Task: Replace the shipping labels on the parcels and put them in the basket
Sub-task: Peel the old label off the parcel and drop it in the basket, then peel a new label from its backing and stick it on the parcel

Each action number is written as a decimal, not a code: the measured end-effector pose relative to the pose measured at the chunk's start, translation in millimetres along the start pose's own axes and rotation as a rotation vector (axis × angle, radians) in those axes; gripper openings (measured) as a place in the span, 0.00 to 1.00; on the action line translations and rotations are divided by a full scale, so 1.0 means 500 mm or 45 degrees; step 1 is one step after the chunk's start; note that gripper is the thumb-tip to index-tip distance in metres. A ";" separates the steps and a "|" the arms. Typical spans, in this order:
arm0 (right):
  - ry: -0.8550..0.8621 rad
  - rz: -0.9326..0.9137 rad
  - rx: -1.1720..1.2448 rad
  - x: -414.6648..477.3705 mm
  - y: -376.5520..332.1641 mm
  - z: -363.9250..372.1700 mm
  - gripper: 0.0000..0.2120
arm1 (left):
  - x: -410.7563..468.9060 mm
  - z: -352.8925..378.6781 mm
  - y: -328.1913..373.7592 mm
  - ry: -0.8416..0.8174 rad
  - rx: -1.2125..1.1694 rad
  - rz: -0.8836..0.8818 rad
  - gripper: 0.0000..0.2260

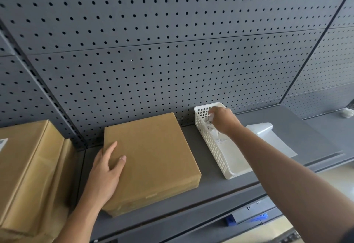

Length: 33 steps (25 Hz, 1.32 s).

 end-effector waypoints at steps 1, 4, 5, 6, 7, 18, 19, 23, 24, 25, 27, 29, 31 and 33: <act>-0.010 0.018 0.045 -0.004 0.003 -0.003 0.24 | 0.000 -0.001 0.000 -0.010 -0.005 0.000 0.24; -0.008 0.020 0.139 -0.011 0.011 -0.022 0.24 | 0.000 -0.004 0.000 -0.036 0.001 0.007 0.24; -0.008 0.010 0.155 -0.015 0.012 -0.029 0.26 | 0.000 -0.006 0.001 -0.037 0.013 0.004 0.24; -0.007 -0.003 0.160 -0.019 0.012 -0.037 0.27 | -0.001 -0.006 0.004 -0.035 0.026 0.003 0.24; -0.001 -0.013 0.162 -0.025 0.012 -0.044 0.28 | -0.003 -0.005 0.011 -0.031 0.043 0.012 0.24; 0.302 0.093 0.246 -0.091 0.134 -0.130 0.24 | 0.002 0.054 0.181 0.101 0.261 0.384 0.24; 0.299 0.130 0.233 -0.098 0.158 -0.135 0.24 | 0.001 0.073 0.201 0.054 0.213 0.416 0.24; 0.259 0.233 0.194 -0.127 0.262 -0.138 0.24 | -0.008 0.160 0.283 -0.064 0.142 0.577 0.24; 0.247 0.251 0.181 -0.135 0.285 -0.137 0.23 | -0.010 0.183 0.303 -0.092 0.133 0.607 0.24; 0.235 0.266 0.171 -0.140 0.306 -0.136 0.23 | -0.016 0.205 0.323 -0.118 0.125 0.633 0.24; 0.215 0.291 0.164 -0.147 0.348 -0.134 0.24 | -0.027 0.252 0.362 -0.169 0.112 0.683 0.24; 0.173 0.289 0.166 -0.150 0.379 -0.126 0.26 | -0.038 0.291 0.395 -0.204 0.107 0.722 0.23; 0.108 0.279 0.156 -0.145 0.400 -0.113 0.28 | -0.048 0.325 0.423 -0.233 0.116 0.751 0.22; 0.037 0.268 0.125 -0.135 0.410 -0.096 0.29 | -0.055 0.354 0.441 -0.272 0.109 0.755 0.22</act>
Point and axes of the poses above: each hand's wrist, its own x-axis towards the middle knuckle, its own z-axis out of the palm, y = z × x, the point moved 3 cm from there along x, towards the middle knuckle, and after that the axes turned 1 degree about y, right-handed, at the moved point
